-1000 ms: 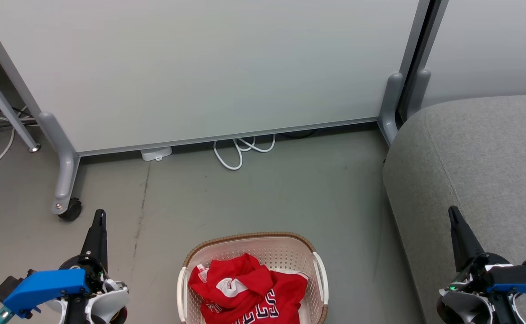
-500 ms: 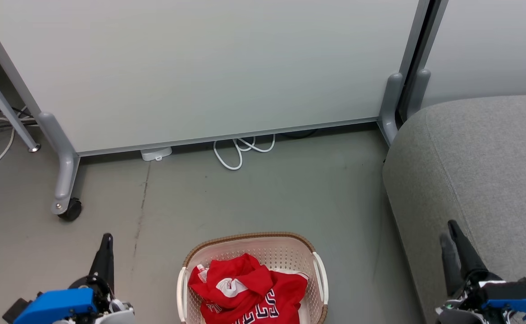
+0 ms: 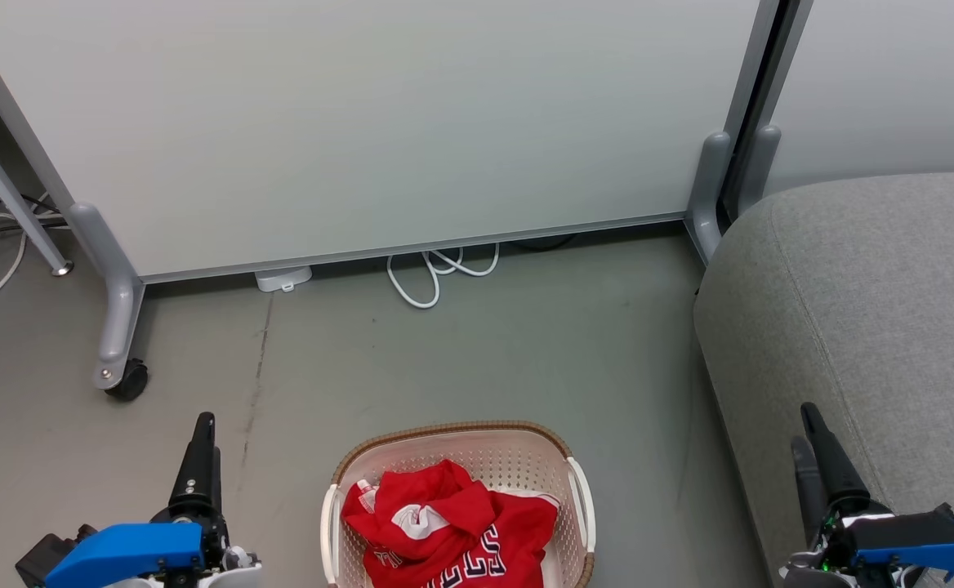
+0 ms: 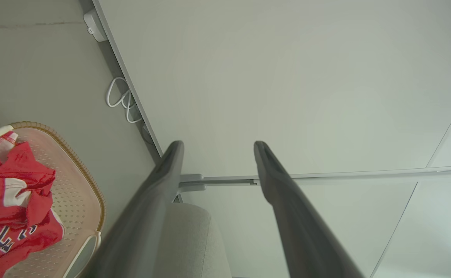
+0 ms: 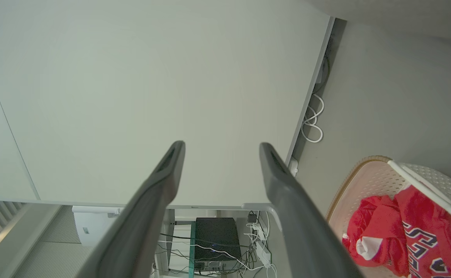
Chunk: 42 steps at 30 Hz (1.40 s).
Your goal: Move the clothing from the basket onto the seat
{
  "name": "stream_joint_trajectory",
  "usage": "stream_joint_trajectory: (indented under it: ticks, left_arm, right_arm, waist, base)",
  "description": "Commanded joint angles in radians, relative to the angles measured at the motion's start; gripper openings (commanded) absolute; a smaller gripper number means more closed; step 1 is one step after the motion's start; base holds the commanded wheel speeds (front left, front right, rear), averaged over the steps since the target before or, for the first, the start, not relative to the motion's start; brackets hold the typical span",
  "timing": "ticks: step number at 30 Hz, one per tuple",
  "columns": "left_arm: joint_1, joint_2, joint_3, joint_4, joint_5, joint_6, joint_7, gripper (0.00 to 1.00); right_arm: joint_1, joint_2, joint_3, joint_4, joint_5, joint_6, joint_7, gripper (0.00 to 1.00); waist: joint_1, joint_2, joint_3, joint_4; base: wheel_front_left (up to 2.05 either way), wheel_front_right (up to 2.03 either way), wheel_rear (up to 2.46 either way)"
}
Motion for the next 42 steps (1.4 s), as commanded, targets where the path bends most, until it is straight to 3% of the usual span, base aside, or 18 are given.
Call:
stream_joint_trajectory:
  ticks: [1, 21, 42]
  left_arm:
    - [-0.031, 0.008, -0.013, -0.025, 0.051, 0.008, -0.013, 1.0]
    - [-0.032, 0.013, -0.088, -0.039, 0.494, 0.021, -0.094, 1.0]
    - [-0.038, 0.027, -0.147, -0.035, 0.815, 0.02, -0.16, 1.0]
  right_arm:
    - [-0.023, -0.005, 0.002, -0.019, -0.052, 0.001, -0.013, 1.0]
    - [-0.025, -0.007, 0.019, -0.044, -0.533, 0.001, -0.082, 1.0]
    - [-0.006, -0.01, 0.035, -0.082, -0.842, 0.002, -0.107, 1.0]
  waist:
    - [0.0, 0.0, 0.001, 0.0]
    - [0.0, 0.0, 0.001, 0.005]
    - [0.0, 0.0, 0.001, 0.008]
  base:
    - [0.0, 0.0, 0.0]
    - [0.0, 0.0, 0.0]
    - [0.0, 0.0, 0.0]
